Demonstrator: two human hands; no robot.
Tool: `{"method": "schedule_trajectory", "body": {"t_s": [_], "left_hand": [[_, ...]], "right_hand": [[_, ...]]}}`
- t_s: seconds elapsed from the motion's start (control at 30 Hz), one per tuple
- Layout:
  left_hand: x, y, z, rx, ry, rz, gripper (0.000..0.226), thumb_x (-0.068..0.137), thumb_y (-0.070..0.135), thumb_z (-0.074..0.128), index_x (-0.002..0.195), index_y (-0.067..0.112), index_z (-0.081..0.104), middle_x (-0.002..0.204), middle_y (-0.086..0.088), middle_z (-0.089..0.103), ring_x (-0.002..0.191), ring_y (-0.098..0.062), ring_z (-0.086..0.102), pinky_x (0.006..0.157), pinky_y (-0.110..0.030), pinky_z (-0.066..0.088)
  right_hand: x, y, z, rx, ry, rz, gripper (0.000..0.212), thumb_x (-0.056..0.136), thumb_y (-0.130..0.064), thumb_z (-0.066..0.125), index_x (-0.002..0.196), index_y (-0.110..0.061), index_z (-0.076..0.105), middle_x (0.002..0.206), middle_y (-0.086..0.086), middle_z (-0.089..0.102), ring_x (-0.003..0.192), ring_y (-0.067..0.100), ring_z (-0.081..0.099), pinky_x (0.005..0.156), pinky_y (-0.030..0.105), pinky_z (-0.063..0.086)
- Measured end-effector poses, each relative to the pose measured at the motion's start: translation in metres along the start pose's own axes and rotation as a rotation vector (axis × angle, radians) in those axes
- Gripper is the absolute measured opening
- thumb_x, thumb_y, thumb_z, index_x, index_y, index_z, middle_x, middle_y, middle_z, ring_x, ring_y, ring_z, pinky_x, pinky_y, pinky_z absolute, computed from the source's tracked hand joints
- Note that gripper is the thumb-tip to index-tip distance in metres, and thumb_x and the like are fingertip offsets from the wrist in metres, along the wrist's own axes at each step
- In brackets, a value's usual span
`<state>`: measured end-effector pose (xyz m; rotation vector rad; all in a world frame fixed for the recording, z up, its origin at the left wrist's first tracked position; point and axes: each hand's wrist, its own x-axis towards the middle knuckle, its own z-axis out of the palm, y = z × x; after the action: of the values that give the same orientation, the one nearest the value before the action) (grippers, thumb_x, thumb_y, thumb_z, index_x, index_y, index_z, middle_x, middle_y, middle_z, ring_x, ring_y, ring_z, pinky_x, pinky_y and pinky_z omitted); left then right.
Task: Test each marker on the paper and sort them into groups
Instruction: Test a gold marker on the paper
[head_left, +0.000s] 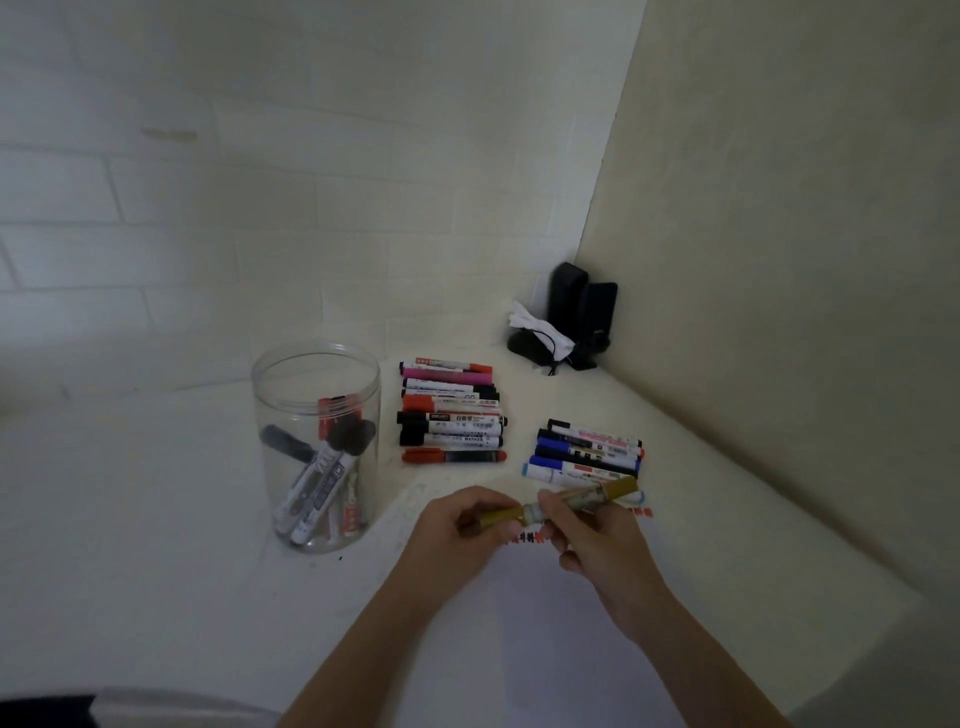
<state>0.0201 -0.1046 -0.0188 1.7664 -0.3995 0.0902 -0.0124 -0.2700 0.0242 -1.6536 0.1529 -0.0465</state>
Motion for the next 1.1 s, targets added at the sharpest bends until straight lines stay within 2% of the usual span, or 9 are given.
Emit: {"method": "schedule_trajectory", "body": {"t_s": [0.17, 0.4, 0.53, 0.7, 0.8, 0.87, 0.93, 1.03, 1.1], "left_hand": [[0.0, -0.001, 0.0, -0.077, 0.028, -0.008, 0.013, 0.083, 0.015, 0.072, 0.096, 0.018, 0.072, 0.088, 0.009, 0.072, 0.084, -0.003, 0.066, 0.075, -0.014, 0.05], [0.002, -0.007, -0.001, -0.124, 0.042, -0.004, 0.014, 0.083, 0.011, 0.072, 0.097, 0.013, 0.073, 0.089, 0.001, 0.073, 0.085, -0.012, 0.068, 0.08, -0.023, 0.055], [0.002, -0.003, 0.0, -0.087, 0.038, 0.019, 0.015, 0.082, 0.008, 0.072, 0.097, 0.012, 0.072, 0.089, 0.003, 0.072, 0.084, -0.009, 0.067, 0.079, -0.02, 0.053], [-0.003, 0.004, -0.003, -0.183, 0.088, -0.052, 0.019, 0.08, 0.006, 0.074, 0.096, 0.016, 0.071, 0.087, 0.007, 0.071, 0.081, -0.005, 0.065, 0.073, -0.016, 0.051], [-0.003, 0.005, -0.002, -0.166, 0.084, -0.067, 0.022, 0.079, 0.005, 0.074, 0.095, 0.019, 0.07, 0.087, 0.006, 0.07, 0.081, -0.005, 0.065, 0.072, -0.017, 0.052], [-0.002, 0.006, 0.001, -0.098, 0.052, -0.042, 0.024, 0.076, 0.004, 0.076, 0.093, 0.019, 0.07, 0.084, 0.006, 0.07, 0.079, -0.004, 0.064, 0.072, -0.017, 0.051], [0.0, 0.006, 0.005, -0.005, 0.035, -0.03, 0.024, 0.075, 0.009, 0.078, 0.092, 0.024, 0.069, 0.086, 0.01, 0.069, 0.081, -0.002, 0.065, 0.077, -0.018, 0.052], [0.006, 0.006, 0.001, 0.115, 0.064, -0.045, 0.02, 0.082, 0.017, 0.072, 0.094, 0.032, 0.067, 0.097, 0.017, 0.066, 0.094, 0.001, 0.061, 0.084, -0.019, 0.05], [0.014, 0.005, -0.009, 0.239, 0.158, 0.005, 0.021, 0.087, 0.012, 0.065, 0.098, 0.029, 0.065, 0.103, 0.018, 0.062, 0.098, 0.002, 0.056, 0.089, -0.019, 0.046]], "right_hand": [[0.002, 0.008, 0.006, 0.026, 0.043, -0.004, 0.017, 0.084, -0.027, 0.073, 0.082, -0.01, 0.07, 0.062, -0.001, 0.061, 0.061, 0.008, 0.055, 0.06, 0.024, 0.046], [0.005, 0.016, 0.022, 0.106, 0.089, 0.054, 0.023, 0.082, -0.029, 0.074, 0.079, -0.007, 0.067, 0.06, -0.001, 0.056, 0.058, 0.009, 0.052, 0.062, 0.024, 0.045], [0.005, 0.006, 0.017, 0.095, -0.01, 0.098, 0.018, 0.084, -0.026, 0.073, 0.078, -0.011, 0.065, 0.064, 0.002, 0.053, 0.06, 0.011, 0.047, 0.06, 0.025, 0.044], [-0.003, -0.019, -0.022, 0.067, -0.08, 0.131, 0.028, 0.085, -0.038, 0.069, 0.093, -0.012, 0.075, 0.079, 0.001, 0.065, 0.07, 0.013, 0.057, 0.06, 0.022, 0.048], [-0.002, -0.026, -0.051, -0.402, -0.12, -0.048, 0.01, 0.088, -0.03, 0.067, 0.088, -0.023, 0.075, 0.081, 0.001, 0.072, 0.07, 0.013, 0.065, 0.063, 0.02, 0.054], [-0.001, -0.023, -0.058, -0.791, -0.251, -0.161, 0.01, 0.092, -0.034, 0.063, 0.09, -0.031, 0.073, 0.079, -0.003, 0.071, 0.069, 0.01, 0.066, 0.066, 0.023, 0.053], [0.003, -0.016, -0.058, -0.996, -0.308, -0.214, 0.016, 0.094, -0.037, 0.059, 0.097, -0.029, 0.072, 0.083, -0.005, 0.069, 0.074, 0.011, 0.063, 0.067, 0.023, 0.048], [0.022, -0.003, -0.061, -1.002, -0.091, -0.33, 0.019, 0.092, -0.033, 0.063, 0.107, -0.025, 0.071, 0.093, -0.011, 0.064, 0.082, 0.007, 0.058, 0.068, 0.012, 0.041], [0.04, 0.008, -0.065, -1.047, 0.069, -0.387, 0.024, 0.09, -0.035, 0.065, 0.112, -0.025, 0.071, 0.102, -0.007, 0.064, 0.092, 0.011, 0.058, 0.077, 0.021, 0.046]]}}
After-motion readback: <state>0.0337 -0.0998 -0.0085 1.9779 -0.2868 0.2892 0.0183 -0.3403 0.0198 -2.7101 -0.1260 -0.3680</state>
